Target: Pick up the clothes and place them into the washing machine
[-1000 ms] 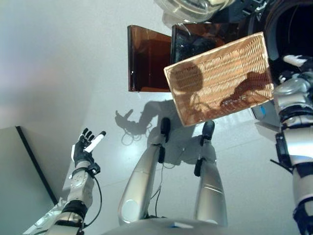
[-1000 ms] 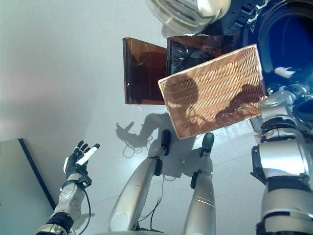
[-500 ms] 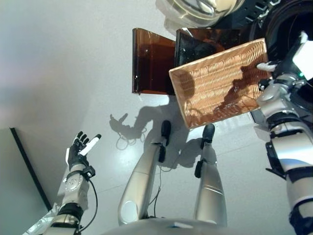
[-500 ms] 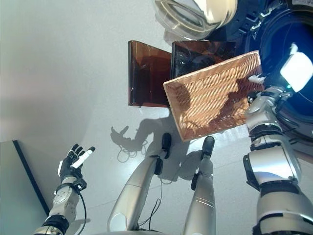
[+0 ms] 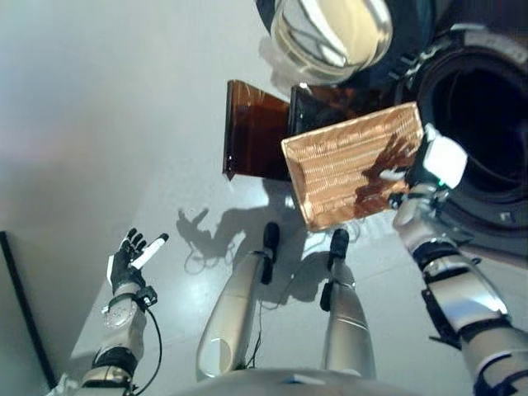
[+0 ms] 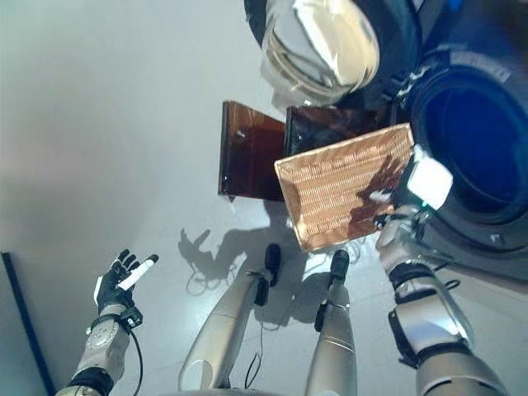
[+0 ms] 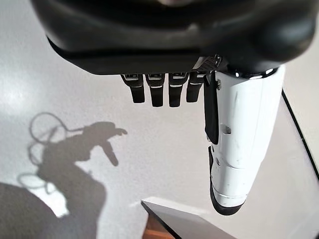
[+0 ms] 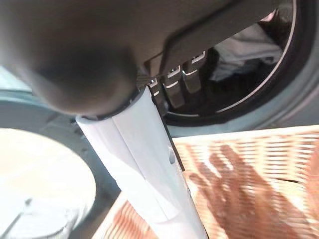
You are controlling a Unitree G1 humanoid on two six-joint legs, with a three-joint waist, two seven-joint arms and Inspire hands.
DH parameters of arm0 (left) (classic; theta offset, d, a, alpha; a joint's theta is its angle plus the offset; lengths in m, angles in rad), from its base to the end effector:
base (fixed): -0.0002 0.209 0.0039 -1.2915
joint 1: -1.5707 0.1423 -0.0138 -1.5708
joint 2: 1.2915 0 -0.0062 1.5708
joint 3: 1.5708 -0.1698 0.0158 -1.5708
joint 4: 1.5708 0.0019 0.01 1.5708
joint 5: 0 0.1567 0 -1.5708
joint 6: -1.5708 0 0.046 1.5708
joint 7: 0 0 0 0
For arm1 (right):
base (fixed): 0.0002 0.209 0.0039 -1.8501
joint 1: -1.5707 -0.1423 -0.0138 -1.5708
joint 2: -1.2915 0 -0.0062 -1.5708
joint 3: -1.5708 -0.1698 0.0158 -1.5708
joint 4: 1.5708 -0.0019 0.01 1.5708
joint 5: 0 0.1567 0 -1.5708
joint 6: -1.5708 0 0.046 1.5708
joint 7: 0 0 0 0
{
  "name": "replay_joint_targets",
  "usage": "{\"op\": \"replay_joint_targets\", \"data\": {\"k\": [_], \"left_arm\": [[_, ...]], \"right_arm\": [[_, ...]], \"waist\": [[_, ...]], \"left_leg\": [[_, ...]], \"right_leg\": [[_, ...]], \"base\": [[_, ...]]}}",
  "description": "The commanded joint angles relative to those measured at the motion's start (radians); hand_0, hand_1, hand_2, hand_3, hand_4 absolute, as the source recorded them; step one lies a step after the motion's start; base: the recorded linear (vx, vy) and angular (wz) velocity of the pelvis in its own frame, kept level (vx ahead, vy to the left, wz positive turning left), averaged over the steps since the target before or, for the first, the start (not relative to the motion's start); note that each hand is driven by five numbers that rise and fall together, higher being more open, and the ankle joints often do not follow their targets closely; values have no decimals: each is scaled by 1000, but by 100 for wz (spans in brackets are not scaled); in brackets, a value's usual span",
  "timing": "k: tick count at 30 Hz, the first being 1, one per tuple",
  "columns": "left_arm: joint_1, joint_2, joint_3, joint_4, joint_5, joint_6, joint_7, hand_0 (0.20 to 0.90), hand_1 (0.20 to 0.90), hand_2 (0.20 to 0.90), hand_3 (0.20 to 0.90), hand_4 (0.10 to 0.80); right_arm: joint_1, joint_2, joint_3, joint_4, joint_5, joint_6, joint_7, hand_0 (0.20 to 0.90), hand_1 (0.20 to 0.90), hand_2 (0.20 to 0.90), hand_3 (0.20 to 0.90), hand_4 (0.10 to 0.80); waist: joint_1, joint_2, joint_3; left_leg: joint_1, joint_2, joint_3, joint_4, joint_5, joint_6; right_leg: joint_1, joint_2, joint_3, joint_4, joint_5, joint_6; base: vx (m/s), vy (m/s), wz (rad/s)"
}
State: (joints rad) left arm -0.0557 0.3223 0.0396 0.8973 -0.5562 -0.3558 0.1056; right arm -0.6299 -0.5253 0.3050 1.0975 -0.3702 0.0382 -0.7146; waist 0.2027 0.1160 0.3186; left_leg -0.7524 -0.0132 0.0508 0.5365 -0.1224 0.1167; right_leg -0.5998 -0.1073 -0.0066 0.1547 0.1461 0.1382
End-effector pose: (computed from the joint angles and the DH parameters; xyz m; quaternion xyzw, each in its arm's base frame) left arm 0.1652 0.2618 -0.0569 -0.0700 0.1998 0.2581 0.9426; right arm 0.2942 -0.2663 0.0373 -0.5471 0.0742 -0.2844 0.7838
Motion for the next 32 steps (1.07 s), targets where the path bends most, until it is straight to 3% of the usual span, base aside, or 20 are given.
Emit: {"op": "replay_joint_targets", "data": {"k": [1,6,9,11,16,20,25,32], "left_arm": [[66,63,79,65,47,-42,32,900,900,900,900,800],[56,64,102,175,117,-25,63,900,900,900,900,800],[52,74,133,270,184,1,85,900,900,900,900,800],[53,75,133,270,184,1,85,900,900,900,900,800],[45,88,132,384,334,45,123,900,900,900,900,800],[38,84,111,414,399,68,122,900,900,900,900,800],[30,46,53,448,468,97,111,900,900,900,900,800],[20,-45,2,479,436,110,83,900,900,900,900,800]], "right_arm": [[35,-70,-30,-51,-30,-48,-21,900,900,900,900,800],[152,4,-18,-65,-48,-78,3,900,900,900,900,800],[248,58,-2,-106,-67,-112,51,900,900,900,900,800],[250,58,-3,-108,-67,-111,52,900,900,900,900,800],[336,145,37,-55,-50,-158,142,900,900,900,900,800],[379,208,51,-18,26,-194,232,900,900,900,900,800],[447,307,23,86,138,-202,309,900,900,900,900,800],[525,383,-42,265,219,-165,368,900,900,900,900,800]], "waist": [[35,17,-51],[34,-28,-50],[22,-75,-86],[21,-75,-83],[1,-143,-143],[-14,-170,-179],[-38,-181,-236],[-68,-169,-301]], "left_leg": [[157,0,55,-215,70,-119],[303,-9,49,-263,73,-122],[399,-12,36,-327,85,-123],[406,-13,36,-333,87,-123],[535,-13,35,-443,127,-131],[614,-10,35,-509,153,-133],[718,-12,48,-606,197,-138],[771,-10,57,-624,183,-143]], "right_leg": [[91,72,7,34,-97,-52],[230,71,-6,32,-111,-47],[312,76,-14,11,-104,-36],[317,75,-14,8,-104,-36],[416,81,-23,-38,-70,-17],[470,83,-12,-65,-31,-6],[540,87,18,-116,14,4],[603,85,28,-184,3,0]], "base": [[109,-35,5],[125,-36,5],[162,-47,3],[89,-27,7],[124,-48,1],[108,-21,2],[90,27,-5],[30,62,-8]]}}
